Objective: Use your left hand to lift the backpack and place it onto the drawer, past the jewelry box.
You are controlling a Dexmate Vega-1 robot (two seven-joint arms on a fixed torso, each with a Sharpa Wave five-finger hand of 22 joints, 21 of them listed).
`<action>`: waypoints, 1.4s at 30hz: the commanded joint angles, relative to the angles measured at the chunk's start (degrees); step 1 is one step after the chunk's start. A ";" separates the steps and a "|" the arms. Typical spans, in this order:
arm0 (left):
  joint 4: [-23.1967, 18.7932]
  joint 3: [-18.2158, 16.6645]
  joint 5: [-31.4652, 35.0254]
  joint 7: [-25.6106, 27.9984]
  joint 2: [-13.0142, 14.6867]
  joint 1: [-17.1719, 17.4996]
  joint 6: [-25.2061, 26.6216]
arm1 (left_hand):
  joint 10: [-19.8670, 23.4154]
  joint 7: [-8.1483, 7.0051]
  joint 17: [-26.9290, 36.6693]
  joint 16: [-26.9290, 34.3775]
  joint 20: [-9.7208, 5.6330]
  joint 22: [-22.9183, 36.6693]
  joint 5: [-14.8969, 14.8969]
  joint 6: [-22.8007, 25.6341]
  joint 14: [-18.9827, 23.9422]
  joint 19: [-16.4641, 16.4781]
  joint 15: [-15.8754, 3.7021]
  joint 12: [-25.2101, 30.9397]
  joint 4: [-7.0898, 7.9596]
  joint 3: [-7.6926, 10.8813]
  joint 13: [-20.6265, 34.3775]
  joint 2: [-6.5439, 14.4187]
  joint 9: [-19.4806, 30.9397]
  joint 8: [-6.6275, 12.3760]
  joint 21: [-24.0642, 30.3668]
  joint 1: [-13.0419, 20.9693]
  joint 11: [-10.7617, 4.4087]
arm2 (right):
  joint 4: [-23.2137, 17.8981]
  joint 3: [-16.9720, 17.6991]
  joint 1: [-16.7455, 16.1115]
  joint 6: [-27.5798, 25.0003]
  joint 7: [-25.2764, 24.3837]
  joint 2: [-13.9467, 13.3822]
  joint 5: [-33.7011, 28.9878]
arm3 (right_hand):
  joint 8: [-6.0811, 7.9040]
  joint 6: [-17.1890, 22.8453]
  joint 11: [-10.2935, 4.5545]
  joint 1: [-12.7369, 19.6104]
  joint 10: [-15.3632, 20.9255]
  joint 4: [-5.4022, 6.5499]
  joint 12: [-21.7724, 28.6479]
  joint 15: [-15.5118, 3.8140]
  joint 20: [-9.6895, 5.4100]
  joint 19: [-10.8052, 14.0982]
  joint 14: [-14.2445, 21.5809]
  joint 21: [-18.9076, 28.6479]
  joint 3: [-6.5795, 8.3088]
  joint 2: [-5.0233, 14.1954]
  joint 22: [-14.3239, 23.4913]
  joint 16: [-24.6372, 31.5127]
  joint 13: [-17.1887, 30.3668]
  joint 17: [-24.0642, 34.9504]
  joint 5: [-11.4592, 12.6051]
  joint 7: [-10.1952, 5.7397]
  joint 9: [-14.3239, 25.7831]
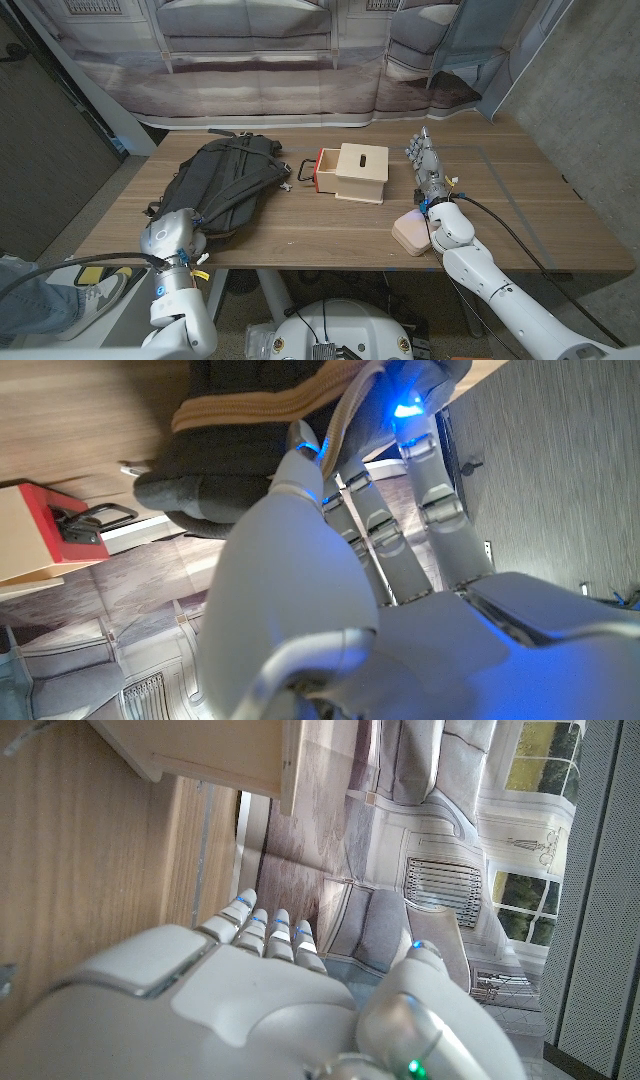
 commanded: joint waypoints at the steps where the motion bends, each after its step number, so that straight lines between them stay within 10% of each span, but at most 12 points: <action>1: -2.63 2.63 2.30 -1.17 3.18 -3.15 5.21 | 1.80 2.56 4.15 -0.11 -0.98 0.14 2.84 5.68 5.34 1.08 -5.74 0.13 3.46 4.65 11.50 0.34 1.61 0.51 -0.30 -0.26 -1.75 | 0.78 0.32 0.07 0.52 0.74 0.18 0.79 | 0.03 0.17 0.29 0.26 0.37 -0.08 0.08 0.30 0.01 0.37 0.51 0.39 -0.42 0.11 0.16 0.30 0.27 0.10 -0.11 0.27 0.18; 42: -5.57 -3.29 6.04 -1.22 9.76 -3.07 2.74 | 1.98 1.75 5.71 -0.52 -1.18 0.20 3.45 5.67 5.09 0.66 -6.09 -0.57 3.63 6.21 14.60 -0.25 1.95 0.92 -0.90 -1.41 -2.19 | -0.03 -0.10 1.17 -0.33 0.38 0.18 -0.03 | 0.02 0.29 0.45 0.30 0.59 -0.13 0.09 0.33 0.01 0.66 0.73 0.34 -0.57 0.26 0.17 0.24 0.27 0.11 -0.15 0.51 0.18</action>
